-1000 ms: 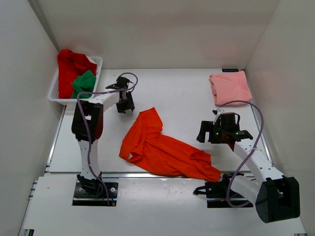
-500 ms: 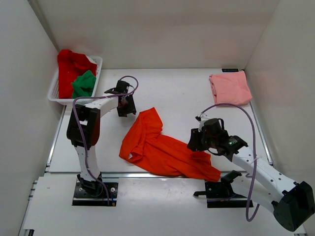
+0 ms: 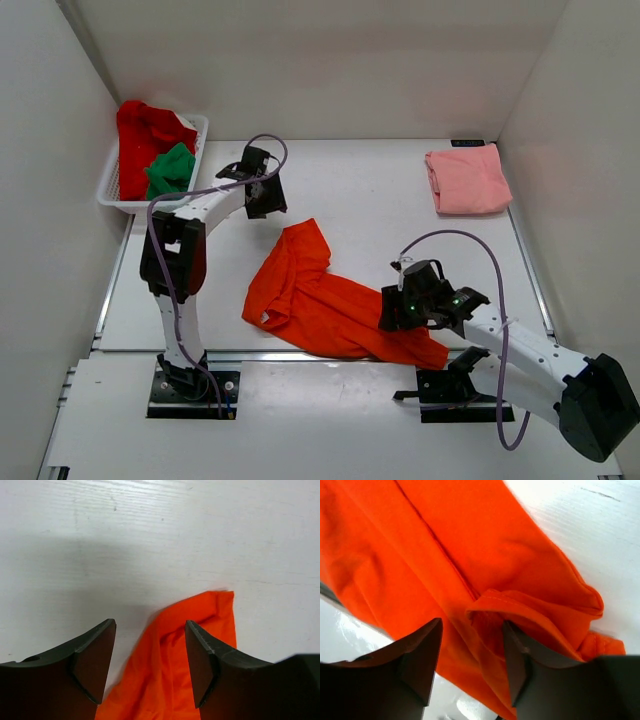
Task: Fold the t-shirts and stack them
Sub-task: Flatten out the tshirt
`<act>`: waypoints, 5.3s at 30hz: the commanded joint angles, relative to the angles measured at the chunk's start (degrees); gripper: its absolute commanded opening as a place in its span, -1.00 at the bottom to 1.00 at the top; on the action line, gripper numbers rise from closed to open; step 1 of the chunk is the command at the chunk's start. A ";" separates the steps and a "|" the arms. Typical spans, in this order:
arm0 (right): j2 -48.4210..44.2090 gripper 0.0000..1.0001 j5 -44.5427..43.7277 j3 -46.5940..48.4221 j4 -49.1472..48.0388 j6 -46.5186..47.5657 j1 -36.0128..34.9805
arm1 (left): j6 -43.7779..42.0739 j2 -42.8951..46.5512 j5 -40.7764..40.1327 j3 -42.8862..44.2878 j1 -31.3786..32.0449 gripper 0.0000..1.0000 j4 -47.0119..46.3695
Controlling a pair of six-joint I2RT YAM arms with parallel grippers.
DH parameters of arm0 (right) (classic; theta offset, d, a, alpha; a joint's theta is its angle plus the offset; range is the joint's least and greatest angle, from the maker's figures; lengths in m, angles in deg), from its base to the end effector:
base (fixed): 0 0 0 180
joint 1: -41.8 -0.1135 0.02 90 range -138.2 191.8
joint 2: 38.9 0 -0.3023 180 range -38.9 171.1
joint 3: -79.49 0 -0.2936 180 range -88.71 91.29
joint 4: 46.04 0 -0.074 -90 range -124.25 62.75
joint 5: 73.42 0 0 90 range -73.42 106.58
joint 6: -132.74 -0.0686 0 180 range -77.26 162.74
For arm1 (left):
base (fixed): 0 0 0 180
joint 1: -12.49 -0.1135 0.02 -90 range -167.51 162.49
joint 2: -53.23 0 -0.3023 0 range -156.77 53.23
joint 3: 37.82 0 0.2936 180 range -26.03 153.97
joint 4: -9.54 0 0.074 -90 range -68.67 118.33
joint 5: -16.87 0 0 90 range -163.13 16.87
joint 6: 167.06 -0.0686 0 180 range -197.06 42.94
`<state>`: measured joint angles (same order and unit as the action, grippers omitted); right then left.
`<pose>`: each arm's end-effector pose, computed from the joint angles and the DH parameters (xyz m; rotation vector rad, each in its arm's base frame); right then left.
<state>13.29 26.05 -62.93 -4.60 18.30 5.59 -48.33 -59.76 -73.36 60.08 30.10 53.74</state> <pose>0.1530 0.1260 0.1608 -0.3382 2.6276 0.5975 0.4713 -0.1493 0.1928 -0.2566 2.6209 -0.2797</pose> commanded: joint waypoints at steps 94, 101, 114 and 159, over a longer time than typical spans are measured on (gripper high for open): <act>-3.76 -1.00 -0.86 11.92 6.12 15.74 31.89 | -7.20 11.92 -3.46 3.01 -10.13 -1.00 6.62; -1.47 -1.00 1.25 11.23 5.07 14.87 31.38 | -10.01 3.83 3.02 12.43 -8.82 -0.26 11.28; -0.15 -1.00 2.74 10.43 3.05 14.08 30.58 | -0.87 12.79 8.76 -10.07 4.19 0.22 0.74; -4.54 -0.99 4.60 31.17 3.48 10.92 30.33 | -0.26 29.22 11.57 13.57 -0.91 -1.00 19.98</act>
<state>9.50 31.85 -33.03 -4.14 29.75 37.81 -47.89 -30.95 -63.55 75.64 29.09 69.63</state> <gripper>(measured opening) 0.006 0.019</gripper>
